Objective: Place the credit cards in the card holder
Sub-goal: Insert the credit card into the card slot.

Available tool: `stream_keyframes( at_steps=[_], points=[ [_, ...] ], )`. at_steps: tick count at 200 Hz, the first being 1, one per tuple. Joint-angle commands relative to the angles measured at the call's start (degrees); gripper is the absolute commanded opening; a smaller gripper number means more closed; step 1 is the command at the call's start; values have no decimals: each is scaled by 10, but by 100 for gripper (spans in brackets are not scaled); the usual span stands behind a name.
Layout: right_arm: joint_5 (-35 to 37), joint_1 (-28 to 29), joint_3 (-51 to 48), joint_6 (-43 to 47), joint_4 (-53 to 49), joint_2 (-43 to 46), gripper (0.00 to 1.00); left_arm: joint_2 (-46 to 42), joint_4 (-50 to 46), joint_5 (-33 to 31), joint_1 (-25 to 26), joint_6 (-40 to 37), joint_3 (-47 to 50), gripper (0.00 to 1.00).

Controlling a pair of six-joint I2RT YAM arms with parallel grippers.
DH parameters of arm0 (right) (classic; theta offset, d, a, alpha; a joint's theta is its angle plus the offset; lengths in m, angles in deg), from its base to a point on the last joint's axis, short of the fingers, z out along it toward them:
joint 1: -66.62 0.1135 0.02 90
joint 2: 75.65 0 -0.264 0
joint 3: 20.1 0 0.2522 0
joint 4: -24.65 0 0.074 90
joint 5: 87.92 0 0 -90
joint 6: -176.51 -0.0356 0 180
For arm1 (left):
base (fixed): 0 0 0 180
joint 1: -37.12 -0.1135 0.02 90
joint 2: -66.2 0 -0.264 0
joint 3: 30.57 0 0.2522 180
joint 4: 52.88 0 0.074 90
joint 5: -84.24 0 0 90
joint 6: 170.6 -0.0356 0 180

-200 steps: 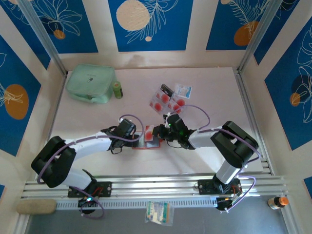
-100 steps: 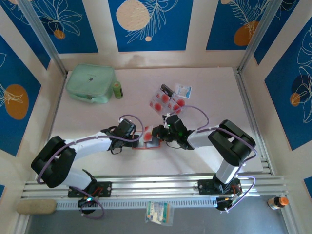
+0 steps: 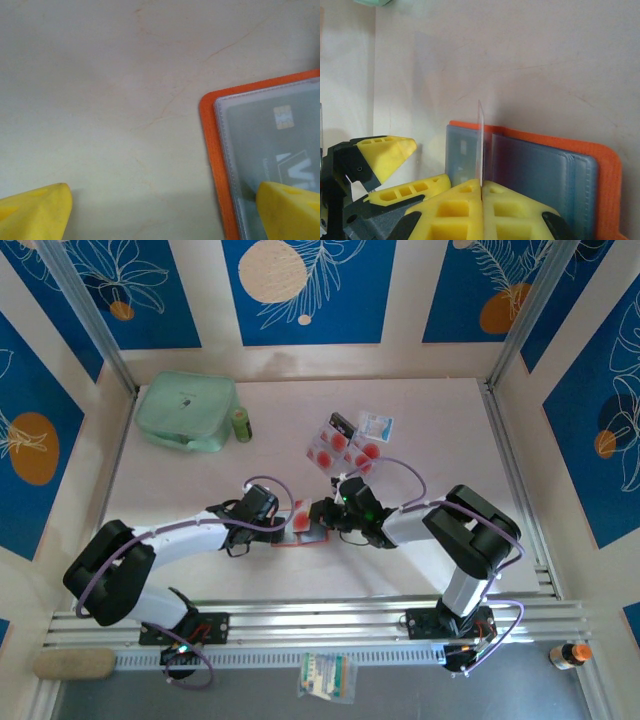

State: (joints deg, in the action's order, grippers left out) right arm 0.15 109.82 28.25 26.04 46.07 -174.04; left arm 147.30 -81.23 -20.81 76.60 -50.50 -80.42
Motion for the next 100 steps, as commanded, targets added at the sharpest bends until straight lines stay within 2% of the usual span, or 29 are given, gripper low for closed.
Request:
stream_keyframes(
  at_steps=[1,100],
  points=[
    [-6,6,-9,-5,8,-14,0,-8,-14,-4,-5,8,5,94],
    [-18,13,-33,-13,5,-9,0,-7,-12,-5,-5,8,6,94]
  ],
)
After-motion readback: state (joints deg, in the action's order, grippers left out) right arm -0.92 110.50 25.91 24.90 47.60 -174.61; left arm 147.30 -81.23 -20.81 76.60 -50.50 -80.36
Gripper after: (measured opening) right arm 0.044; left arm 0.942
